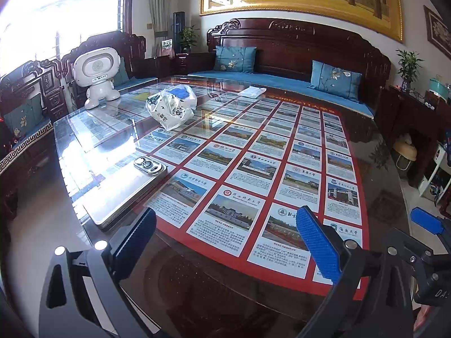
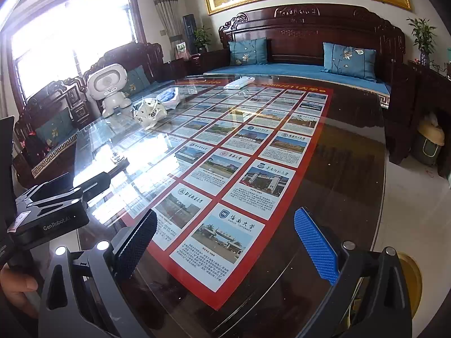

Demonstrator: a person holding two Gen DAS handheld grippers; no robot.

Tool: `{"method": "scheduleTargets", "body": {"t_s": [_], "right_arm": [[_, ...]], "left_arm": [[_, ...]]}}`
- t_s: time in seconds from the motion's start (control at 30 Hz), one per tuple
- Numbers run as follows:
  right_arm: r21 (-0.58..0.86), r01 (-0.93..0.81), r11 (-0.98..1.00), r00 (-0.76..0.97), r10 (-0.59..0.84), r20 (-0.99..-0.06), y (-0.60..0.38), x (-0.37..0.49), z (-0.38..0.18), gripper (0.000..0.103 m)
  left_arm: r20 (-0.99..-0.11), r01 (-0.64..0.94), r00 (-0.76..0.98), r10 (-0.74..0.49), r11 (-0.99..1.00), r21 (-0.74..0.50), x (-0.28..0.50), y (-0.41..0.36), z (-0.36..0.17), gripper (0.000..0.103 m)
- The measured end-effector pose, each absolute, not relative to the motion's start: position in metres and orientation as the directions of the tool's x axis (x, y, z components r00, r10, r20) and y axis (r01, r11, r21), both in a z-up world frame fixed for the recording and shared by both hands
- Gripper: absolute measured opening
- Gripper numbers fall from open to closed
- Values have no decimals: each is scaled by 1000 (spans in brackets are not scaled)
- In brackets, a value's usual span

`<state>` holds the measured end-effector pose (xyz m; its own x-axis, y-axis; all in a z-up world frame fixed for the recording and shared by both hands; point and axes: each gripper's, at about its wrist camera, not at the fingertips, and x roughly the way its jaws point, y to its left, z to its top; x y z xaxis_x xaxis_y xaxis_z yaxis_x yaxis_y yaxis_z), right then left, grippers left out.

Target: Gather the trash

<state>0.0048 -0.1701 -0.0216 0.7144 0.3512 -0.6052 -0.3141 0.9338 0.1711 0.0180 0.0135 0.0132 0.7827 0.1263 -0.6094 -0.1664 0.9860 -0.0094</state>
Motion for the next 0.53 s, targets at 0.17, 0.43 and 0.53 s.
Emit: {"method": "scheduleTargets", "body": {"t_s": [0.17,0.43,0.53], "right_arm": [[177,-310,934,712,351,-608,-172,6,-23,95],[179,-313,933,704,354,-615,-170,12,-25,95],[176,-314,933,703,352,-618,-170,14,-25,95]], "left_arm": [[-605,-154,789,106,988,-27,19,15,13,99],[-627,-159,771,111,987,-20,26,15,12,99],[-644,-156,760,88,987,-49,33,21,9,99]]}}
